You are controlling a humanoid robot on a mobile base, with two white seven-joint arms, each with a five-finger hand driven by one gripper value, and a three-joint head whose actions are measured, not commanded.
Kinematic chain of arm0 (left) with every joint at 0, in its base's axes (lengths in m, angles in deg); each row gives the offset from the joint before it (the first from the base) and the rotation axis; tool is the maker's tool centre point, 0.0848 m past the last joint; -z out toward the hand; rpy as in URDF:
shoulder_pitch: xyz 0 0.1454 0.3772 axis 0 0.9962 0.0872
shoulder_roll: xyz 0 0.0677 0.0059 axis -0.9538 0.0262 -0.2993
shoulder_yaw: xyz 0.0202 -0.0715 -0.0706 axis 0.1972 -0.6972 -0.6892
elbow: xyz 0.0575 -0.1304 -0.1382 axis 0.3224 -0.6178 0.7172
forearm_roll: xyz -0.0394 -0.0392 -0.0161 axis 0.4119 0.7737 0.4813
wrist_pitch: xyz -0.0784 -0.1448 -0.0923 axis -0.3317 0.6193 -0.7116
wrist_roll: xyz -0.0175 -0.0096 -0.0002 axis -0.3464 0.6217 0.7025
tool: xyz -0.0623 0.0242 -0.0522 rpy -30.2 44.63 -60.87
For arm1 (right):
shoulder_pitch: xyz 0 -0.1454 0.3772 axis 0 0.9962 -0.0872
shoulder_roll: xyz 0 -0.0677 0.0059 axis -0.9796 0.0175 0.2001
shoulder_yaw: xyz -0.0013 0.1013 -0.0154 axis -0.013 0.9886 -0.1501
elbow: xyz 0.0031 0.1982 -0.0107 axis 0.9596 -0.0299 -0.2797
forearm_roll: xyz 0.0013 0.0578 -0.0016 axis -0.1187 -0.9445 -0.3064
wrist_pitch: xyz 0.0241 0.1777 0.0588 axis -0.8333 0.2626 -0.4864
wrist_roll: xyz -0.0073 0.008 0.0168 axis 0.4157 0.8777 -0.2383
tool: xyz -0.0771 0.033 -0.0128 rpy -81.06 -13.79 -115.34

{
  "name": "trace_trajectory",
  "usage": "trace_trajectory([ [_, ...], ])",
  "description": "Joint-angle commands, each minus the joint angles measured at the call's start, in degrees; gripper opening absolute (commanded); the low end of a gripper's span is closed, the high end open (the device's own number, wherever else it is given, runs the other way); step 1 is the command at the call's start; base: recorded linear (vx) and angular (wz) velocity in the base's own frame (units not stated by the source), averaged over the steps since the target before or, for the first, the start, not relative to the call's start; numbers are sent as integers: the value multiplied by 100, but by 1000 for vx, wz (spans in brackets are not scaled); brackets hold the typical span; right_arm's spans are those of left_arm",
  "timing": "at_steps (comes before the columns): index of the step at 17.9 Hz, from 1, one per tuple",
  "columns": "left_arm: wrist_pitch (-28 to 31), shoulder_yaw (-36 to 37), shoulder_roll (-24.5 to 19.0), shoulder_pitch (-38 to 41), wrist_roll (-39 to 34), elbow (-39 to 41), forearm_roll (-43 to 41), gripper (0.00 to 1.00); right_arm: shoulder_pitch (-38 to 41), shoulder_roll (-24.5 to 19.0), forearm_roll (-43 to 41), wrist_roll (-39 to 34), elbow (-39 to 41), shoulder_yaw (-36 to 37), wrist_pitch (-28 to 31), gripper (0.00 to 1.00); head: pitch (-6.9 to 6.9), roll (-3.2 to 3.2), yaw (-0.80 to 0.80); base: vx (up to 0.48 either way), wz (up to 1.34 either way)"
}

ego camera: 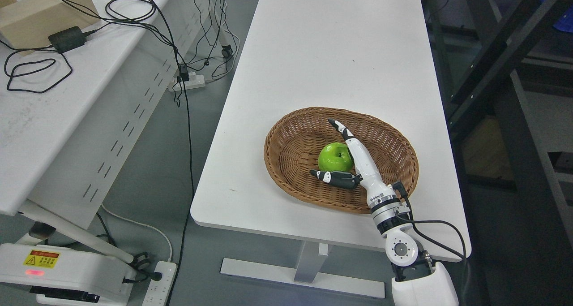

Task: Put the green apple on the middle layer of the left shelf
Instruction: 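Lower the right hand into the wicker basket beside the green apple, then close the right hand around the green apple and lift it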

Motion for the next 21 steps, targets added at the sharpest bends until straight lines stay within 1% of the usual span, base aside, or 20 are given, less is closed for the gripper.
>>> trace_trajectory([
  [1, -19, -1, -100, 0, 0, 0, 1, 100, -50, 7, 10, -19, -217, -84, 5, 96, 0, 0, 0, 0, 0],
  [3, -19, -1, -100, 0, 0, 0, 1, 100, -50, 7, 10, -10, -253, -85, 5, 96, 0, 0, 0, 0, 0],
  [5, -10, -1, -100, 0, 0, 0, 1, 100, -50, -2, 10, -1, -323, -84, 5, 90, 0, 0, 0, 0, 0],
  [9, -10, -1, -100, 0, 0, 0, 1, 100, -50, -11, 10, 25, -376, -76, 49, 85, 0, 0, 0, 0, 0],
  [12, -19, -1, -100, 0, 0, 0, 1, 100, -111, -51, 10, 95, -376, -41, 294, 71, 0, 0, 0, 0, 0],
  [14, -10, -1, -100, 0, 0, 0, 1, 100, -129, -51, 10, 148, -376, -41, 462, 64, 0, 0, 0, 0, 0],
  [15, -19, -1, -100, 0, 0, 0, 1, 100, -120, -51, 10, 148, -376, -32, 480, 58, 0, 0, 0, 0, 0],
  [16, -19, -1, -100, 0, 0, 0, 1, 100, -120, -51, 10, 157, -367, -23, 506, 50, 0, 0, 0, 0, 0],
  [17, -19, -1, -100, 0, 0, 0, 1, 100, -120, -51, 10, 183, -358, 3, 532, 46, 0, 0, 0, 0, 0],
  [19, -19, -1, -100, 0, 0, 0, 1, 100, -120, -51, 1, 297, -306, 82, 532, 43, 0, 0, 0, 0, 0],
  [21, -19, -1, -100, 0, 0, 0, 1, 100, -120, -51, -7, 464, -192, 187, 532, 38, 0, 0, 0, 0, 0],
])
